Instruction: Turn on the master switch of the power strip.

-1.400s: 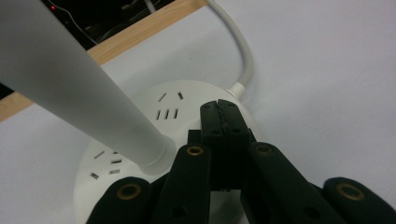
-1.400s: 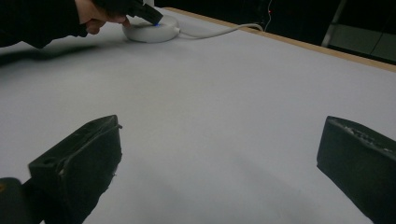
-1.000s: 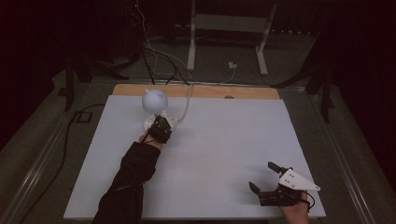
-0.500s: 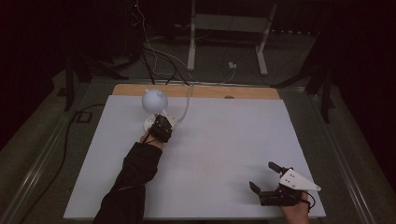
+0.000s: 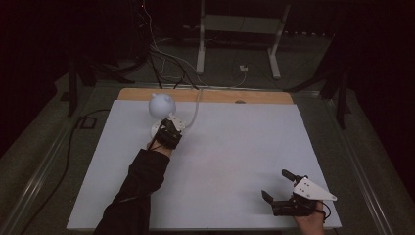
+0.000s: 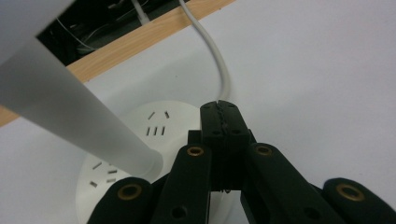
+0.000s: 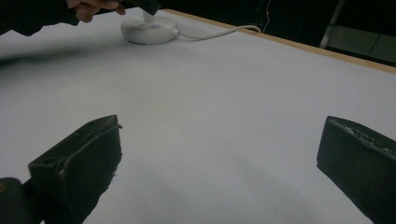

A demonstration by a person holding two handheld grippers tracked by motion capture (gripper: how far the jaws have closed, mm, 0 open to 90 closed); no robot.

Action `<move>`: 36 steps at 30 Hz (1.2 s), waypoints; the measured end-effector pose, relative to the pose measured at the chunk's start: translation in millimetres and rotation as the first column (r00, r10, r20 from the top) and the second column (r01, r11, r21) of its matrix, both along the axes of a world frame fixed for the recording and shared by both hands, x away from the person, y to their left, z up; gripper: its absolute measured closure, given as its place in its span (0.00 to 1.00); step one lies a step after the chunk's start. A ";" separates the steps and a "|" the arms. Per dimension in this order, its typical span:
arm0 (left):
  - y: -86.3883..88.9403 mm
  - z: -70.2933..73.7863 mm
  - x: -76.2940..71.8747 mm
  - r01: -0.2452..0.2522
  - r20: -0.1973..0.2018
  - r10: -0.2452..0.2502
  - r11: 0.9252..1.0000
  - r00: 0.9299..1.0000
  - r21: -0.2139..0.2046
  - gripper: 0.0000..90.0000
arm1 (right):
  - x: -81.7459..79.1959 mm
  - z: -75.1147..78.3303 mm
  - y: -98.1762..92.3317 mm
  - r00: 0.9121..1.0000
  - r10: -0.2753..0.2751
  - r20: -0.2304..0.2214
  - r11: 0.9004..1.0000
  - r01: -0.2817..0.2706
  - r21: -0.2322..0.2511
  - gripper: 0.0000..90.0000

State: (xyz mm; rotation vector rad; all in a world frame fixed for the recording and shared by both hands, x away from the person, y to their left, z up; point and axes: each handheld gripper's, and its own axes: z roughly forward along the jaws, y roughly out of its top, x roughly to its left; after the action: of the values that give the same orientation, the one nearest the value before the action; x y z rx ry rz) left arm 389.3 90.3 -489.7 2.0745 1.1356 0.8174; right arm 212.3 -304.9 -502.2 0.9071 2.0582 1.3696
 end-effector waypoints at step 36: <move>11.5 35.4 -32.2 0.217 -0.174 -0.266 0.942 0.948 -0.255 0.00 | 0.3 -0.6 1.4 1.000 -0.005 -0.001 1.000 0.005 -0.006 0.00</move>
State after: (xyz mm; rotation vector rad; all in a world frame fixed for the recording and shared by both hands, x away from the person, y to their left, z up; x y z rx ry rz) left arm 357.1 101.9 -454.3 2.0802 1.0000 0.3379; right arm 212.6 -303.5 -502.8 0.9095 2.0582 1.3596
